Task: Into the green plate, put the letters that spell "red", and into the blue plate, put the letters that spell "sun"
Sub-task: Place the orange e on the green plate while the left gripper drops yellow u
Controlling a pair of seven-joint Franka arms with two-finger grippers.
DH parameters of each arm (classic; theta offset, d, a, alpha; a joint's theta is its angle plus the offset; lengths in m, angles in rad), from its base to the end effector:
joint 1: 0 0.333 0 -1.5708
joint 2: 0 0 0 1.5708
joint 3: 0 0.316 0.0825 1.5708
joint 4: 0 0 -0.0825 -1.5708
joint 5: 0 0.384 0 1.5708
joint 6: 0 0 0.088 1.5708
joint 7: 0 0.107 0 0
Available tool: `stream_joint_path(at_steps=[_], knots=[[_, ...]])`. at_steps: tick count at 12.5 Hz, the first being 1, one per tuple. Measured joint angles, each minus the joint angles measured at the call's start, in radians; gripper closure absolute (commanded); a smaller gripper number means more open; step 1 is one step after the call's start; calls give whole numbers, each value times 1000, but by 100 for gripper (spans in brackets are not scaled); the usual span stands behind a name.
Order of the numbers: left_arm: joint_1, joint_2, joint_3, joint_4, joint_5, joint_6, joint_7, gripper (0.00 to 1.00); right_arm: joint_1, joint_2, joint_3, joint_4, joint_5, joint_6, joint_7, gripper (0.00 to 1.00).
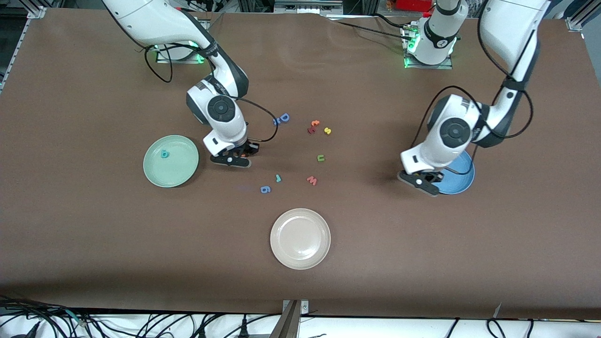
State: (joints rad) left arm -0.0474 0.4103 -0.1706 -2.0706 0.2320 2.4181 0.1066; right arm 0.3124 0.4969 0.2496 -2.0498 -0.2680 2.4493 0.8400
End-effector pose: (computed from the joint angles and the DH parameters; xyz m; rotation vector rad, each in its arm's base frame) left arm 0.5709 -0.1243 0.2283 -2.9659 0.7428 0.0720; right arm 0.4962 0.3117 0.1932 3.0588 -0.1366 -0.0406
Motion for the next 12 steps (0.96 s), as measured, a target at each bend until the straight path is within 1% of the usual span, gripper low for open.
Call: stream_joint_path(at_steps=[3,5,7,8,9,10,11,12], knots=[[21,0,12,-27,-32,-37,0,89,-22,-66,-33,2,0,-107,-147,88],[40,0,15,-51,-50,-37,0,89,-46,-98,-39,3,0,-176,-268,88],[55,0,29,-63,-50,-39,0,89,-86,-112,-41,3,0,-203,-382,88],[59,0,41,-68,-50,-39,0,87,-113,-112,-42,3,0,-204,-440,88],[67,0,48,-72,-50,-39,0,81,-146,-112,-44,3,1,-204,-504,88],[73,0,52,-74,-50,-39,1,63,-182,-112,-45,3,9,-204,-570,88],[75,0,54,-76,-50,-39,1,23,-217,-112,-46,3,35,-205,-641,88],[75,1,54,-76,-50,-40,1,8,-254,-110,-46,3,72,-205,-717,88]])
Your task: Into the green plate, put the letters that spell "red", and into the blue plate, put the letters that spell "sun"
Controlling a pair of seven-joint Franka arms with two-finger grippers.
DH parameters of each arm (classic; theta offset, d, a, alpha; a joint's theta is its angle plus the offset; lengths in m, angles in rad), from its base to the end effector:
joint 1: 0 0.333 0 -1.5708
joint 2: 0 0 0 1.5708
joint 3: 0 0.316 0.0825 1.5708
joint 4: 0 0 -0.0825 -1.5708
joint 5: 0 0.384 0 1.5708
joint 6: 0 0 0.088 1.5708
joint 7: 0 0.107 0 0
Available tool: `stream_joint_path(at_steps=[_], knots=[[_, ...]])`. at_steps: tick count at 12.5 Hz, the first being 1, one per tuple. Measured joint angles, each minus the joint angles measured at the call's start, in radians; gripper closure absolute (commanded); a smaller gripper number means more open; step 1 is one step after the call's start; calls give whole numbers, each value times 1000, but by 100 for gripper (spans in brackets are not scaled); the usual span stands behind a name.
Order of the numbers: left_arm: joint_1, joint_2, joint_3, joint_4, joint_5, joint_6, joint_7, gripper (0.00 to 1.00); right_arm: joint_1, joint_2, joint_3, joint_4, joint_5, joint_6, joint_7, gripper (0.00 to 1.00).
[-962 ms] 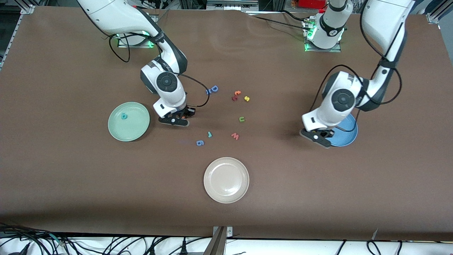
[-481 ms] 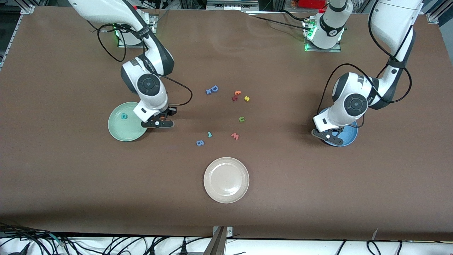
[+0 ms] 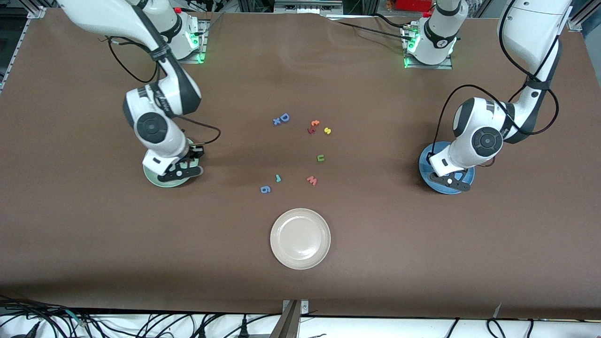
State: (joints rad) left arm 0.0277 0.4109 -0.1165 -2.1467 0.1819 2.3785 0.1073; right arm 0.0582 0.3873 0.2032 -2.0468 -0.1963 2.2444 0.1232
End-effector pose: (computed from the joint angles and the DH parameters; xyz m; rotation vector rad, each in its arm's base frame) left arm 0.5483 -0.0480 0.1954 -3.0226 0.5082 0.2666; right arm 0.5576 0.1420 0.2389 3.0077 0.4036 -0.2453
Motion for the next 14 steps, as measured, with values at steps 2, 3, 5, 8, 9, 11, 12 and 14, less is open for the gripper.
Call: stream_joint_path(at_steps=[2,3,5,8,9,11,12,14], knots=[[0,1,0,-1,0,0,0,9,-59,18,0,-1,38,2,-101,88],[-1,1,0,-1,0,0,0,9,-74,33,0,-2,40,5,-116,88],[-5,0,-5,1,-2,1,0,9,-80,68,1,-5,42,10,-123,84],[-23,-24,-67,21,-35,5,0,1,-82,99,2,-5,42,19,-123,37],[-42,-39,-87,25,-36,4,-1,1,-83,98,2,-5,43,18,-123,33],[-100,-57,-101,37,-37,4,-1,1,-83,93,5,3,43,4,-120,30],[-130,-58,-111,49,-40,4,-14,1,-83,87,14,13,44,-11,-111,30],[-187,-58,-136,72,-44,4,-129,1,-85,71,62,64,49,-95,-39,31]])
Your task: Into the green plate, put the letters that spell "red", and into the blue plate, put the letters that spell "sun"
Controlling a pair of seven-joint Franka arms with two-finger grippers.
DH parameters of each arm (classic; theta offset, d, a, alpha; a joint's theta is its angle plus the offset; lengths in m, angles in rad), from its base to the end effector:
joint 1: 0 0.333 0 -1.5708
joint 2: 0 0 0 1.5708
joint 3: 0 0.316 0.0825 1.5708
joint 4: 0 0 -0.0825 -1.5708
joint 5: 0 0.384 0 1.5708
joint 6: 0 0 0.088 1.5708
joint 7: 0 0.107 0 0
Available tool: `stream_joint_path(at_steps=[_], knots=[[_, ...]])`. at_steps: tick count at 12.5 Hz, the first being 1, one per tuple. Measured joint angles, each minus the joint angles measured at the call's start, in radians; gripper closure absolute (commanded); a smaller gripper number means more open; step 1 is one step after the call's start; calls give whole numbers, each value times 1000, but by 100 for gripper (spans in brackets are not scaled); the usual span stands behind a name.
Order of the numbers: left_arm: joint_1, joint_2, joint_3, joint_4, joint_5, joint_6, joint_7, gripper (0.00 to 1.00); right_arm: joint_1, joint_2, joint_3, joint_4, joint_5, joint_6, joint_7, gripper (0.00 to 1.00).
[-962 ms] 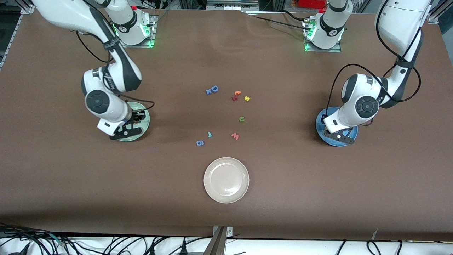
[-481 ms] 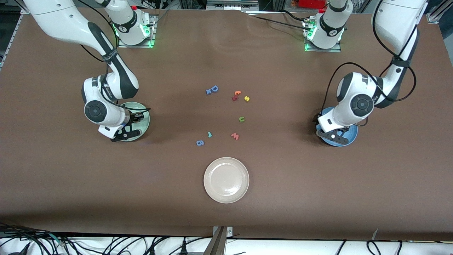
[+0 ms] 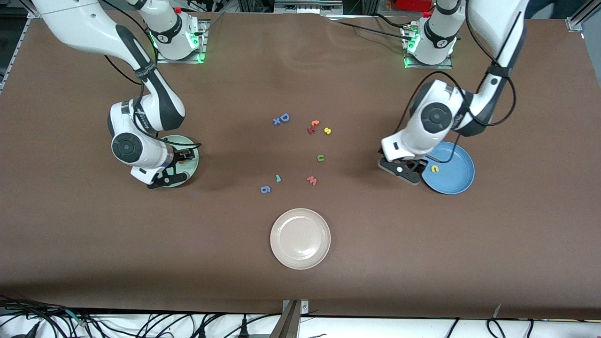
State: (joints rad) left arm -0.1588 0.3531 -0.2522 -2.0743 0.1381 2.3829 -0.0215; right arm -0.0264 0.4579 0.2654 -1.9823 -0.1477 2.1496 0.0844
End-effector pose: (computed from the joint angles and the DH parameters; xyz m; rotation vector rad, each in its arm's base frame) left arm 0.5374 -0.2301 0.2603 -3.0395 0.7402 0.0432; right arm 0.5656 0.1293 0.2206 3.0552 0.3718 -0.4138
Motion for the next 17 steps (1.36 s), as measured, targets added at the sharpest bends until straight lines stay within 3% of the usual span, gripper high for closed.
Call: stream_joint_path(at_steps=[2,5,7,10,13,17], knots=[[-71,1,-7,12,-3,0,-216,1,2,-13,91,70,7,-80,146,35],[-132,22,-8,51,-3,0,-593,1,34,-11,189,116,8,-47,366,36],[-164,56,-8,90,-3,0,-793,1,85,18,193,119,8,42,470,46],[-225,122,-8,156,-3,5,-1002,1,143,104,192,176,4,139,493,50],[-271,182,-4,209,-3,10,-1105,3,208,215,191,305,-79,147,495,62],[-306,255,4,221,-3,64,-1193,7,250,305,190,361,-131,246,492,64]])
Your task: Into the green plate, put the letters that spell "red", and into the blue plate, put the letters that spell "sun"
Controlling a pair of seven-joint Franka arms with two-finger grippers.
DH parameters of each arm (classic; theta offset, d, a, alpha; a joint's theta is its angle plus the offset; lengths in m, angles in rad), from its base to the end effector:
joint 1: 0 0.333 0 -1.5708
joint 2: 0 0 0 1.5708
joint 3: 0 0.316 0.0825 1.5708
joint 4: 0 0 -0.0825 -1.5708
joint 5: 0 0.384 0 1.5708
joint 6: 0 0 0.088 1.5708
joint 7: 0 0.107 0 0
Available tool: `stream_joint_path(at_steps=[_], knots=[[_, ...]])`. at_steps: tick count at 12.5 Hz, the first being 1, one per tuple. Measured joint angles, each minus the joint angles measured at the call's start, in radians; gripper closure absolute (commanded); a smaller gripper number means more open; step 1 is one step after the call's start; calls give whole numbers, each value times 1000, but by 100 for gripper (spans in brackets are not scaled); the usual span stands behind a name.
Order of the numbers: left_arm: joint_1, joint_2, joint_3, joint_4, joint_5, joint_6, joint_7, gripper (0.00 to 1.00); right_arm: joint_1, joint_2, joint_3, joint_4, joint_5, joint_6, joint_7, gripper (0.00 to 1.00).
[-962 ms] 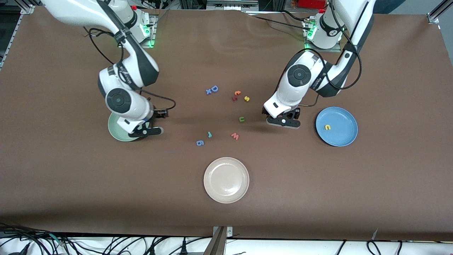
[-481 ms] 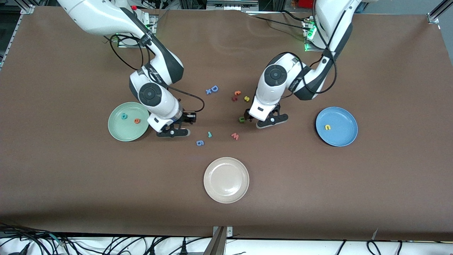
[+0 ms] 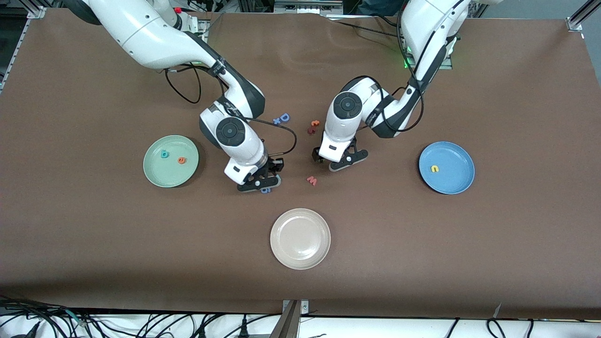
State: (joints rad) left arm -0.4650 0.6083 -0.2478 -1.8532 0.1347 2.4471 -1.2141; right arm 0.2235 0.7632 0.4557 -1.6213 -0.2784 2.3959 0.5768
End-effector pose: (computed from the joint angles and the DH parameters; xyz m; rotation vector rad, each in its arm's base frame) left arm 0.4921 -0.4133 0.2008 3.0280 0.6789 -0.0614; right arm 0.5721 0.4024 0.2183 -2.9849 -0.2592 -0.0277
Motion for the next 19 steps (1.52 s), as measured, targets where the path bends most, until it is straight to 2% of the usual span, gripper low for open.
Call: stream_joint_path(at_steps=[3,6,13,14,15,17,19], knots=[[-26,28,7,23,5,5,-14,7,1,20,-1,1,-6,44,-22,64],[-42,43,11,26,69,5,-14,7,1,48,-3,1,-6,101,-48,65],[-55,60,11,29,107,5,-14,6,17,78,-3,1,-40,112,-56,65],[-57,60,12,29,107,5,-14,6,20,83,-3,1,-53,116,-56,76],[-60,61,12,29,107,5,-14,6,21,83,-3,2,-61,119,-56,78],[-67,65,12,29,107,5,-14,6,21,83,-5,2,-76,119,-56,100],[-73,72,12,37,107,5,-14,8,21,83,-4,2,-95,123,-57,100]])
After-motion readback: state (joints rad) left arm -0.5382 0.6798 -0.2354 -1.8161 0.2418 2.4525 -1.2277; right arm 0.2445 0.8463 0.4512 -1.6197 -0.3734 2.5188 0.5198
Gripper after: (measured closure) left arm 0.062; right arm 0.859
